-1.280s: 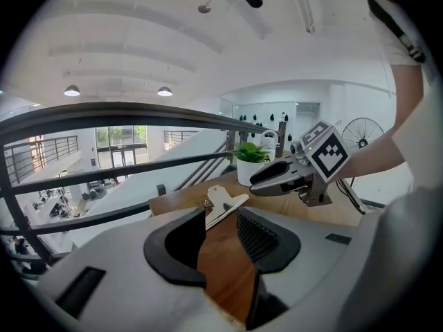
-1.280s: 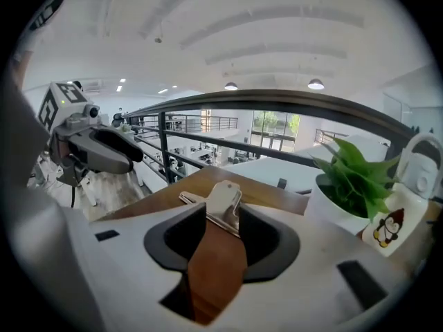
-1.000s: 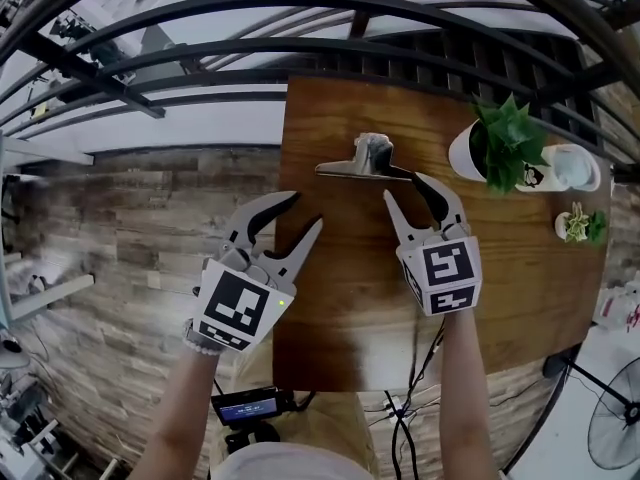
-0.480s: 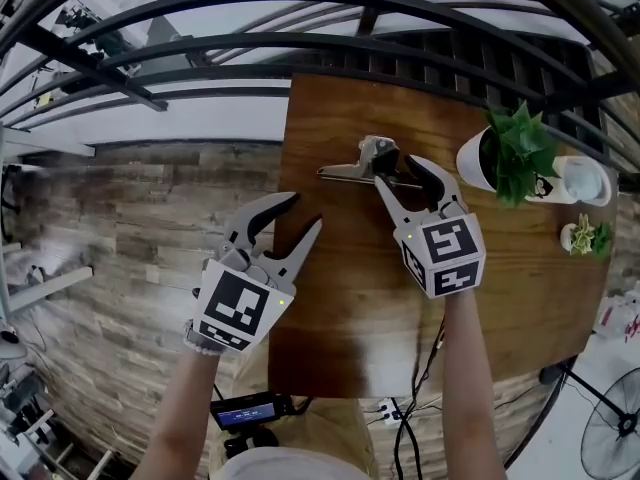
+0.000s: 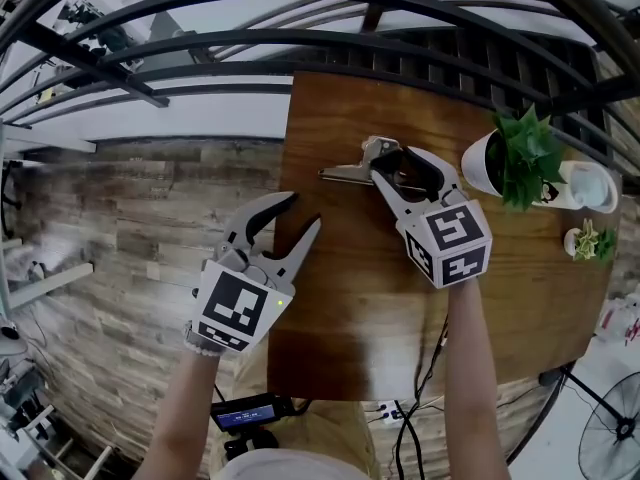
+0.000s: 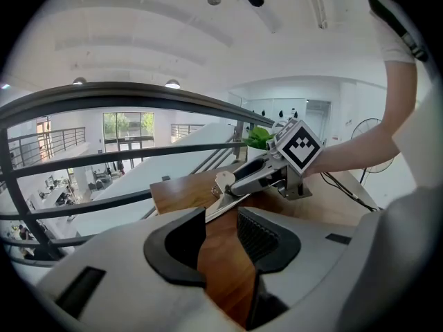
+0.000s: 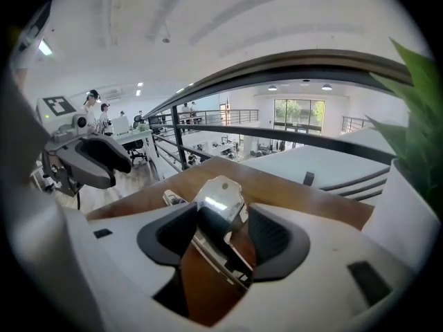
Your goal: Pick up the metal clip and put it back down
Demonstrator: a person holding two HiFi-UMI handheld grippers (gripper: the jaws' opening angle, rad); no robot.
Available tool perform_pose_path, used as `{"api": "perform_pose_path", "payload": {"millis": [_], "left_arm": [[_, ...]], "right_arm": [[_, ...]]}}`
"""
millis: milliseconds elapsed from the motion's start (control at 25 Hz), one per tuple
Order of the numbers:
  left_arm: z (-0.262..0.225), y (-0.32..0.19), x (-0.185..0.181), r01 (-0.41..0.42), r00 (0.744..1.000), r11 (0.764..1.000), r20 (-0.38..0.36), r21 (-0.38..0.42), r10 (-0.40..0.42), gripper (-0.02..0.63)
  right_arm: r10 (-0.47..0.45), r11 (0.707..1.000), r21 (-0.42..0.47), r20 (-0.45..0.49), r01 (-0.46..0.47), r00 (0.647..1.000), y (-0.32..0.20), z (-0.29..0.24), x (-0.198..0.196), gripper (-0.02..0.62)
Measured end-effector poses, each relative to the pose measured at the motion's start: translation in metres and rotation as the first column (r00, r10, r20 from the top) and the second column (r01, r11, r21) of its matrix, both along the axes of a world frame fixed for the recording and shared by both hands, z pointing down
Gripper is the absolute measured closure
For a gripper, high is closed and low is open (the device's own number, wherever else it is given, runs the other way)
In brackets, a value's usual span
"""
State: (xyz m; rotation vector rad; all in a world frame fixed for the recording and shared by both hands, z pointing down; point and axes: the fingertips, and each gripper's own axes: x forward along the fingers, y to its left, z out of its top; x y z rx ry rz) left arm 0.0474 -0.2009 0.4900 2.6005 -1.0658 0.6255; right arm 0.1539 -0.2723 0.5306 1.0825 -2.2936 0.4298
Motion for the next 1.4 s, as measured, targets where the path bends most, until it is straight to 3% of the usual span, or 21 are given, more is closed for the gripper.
{"api": "perform_pose_path", "payload": {"millis": [240, 1000, 1400], "left_arm": [[0.004, -0.003, 0.000, 0.003, 1.000, 1.000, 0.000, -0.002, -0.003, 0.460], [0.003, -0.007, 0.004, -0.004, 1.000, 1.000, -0.003, -0.004, 0.004, 0.460], [0.006, -0.013, 0.006, -0.005, 1.000, 1.000, -0.026, -0.020, 0.005, 0.460]], "right_arm": [[-0.031, 1.000, -0.002, 0.013, 0.031, 0.999, 0.001, 0.000, -0.004, 0.380], [-0.012, 1.000, 0.019, 0.011, 0.012, 1.000, 0.011, -0.012, 0.004, 0.471], [0.006, 1.000, 0.019, 0.057, -0.007, 0.998, 0.015, -0.017, 0.003, 0.512]]}}
